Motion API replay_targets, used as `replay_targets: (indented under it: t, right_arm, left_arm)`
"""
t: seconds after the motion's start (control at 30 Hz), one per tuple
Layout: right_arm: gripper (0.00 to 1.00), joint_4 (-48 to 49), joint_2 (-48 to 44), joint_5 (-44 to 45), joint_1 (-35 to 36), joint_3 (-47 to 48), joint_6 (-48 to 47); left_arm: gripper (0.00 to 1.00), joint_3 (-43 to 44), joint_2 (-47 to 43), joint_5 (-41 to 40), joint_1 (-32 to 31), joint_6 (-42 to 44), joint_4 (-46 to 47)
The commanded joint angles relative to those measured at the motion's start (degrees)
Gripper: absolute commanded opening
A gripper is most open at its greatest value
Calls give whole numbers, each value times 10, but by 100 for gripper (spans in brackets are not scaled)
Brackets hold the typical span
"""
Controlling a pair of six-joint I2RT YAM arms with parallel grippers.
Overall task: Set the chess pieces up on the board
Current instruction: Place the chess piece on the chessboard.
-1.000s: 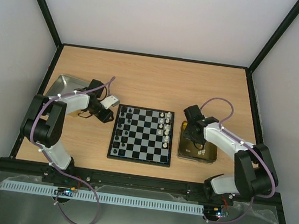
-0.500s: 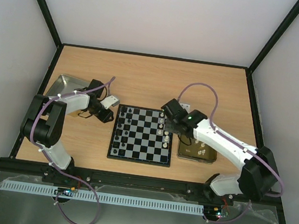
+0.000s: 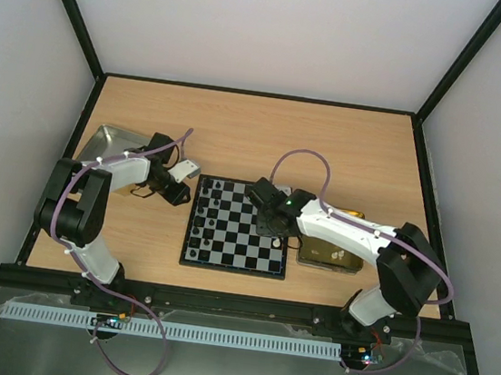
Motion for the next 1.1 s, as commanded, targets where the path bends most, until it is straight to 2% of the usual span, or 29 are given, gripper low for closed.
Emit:
replay_targets:
  t: [0.0, 0.5, 1.07]
  right_arm:
    - [4, 19, 21, -12, 2, 2, -7]
    - [8, 37, 69, -22, 3, 3, -20]
    - [13, 21, 60, 0, 3, 17, -21]
  left_arm:
    - [38, -12, 13, -23, 3, -5, -34]
    - [38, -12, 12, -23, 3, -4, -33]
    - [38, -13, 13, -22, 3, -3, -32]
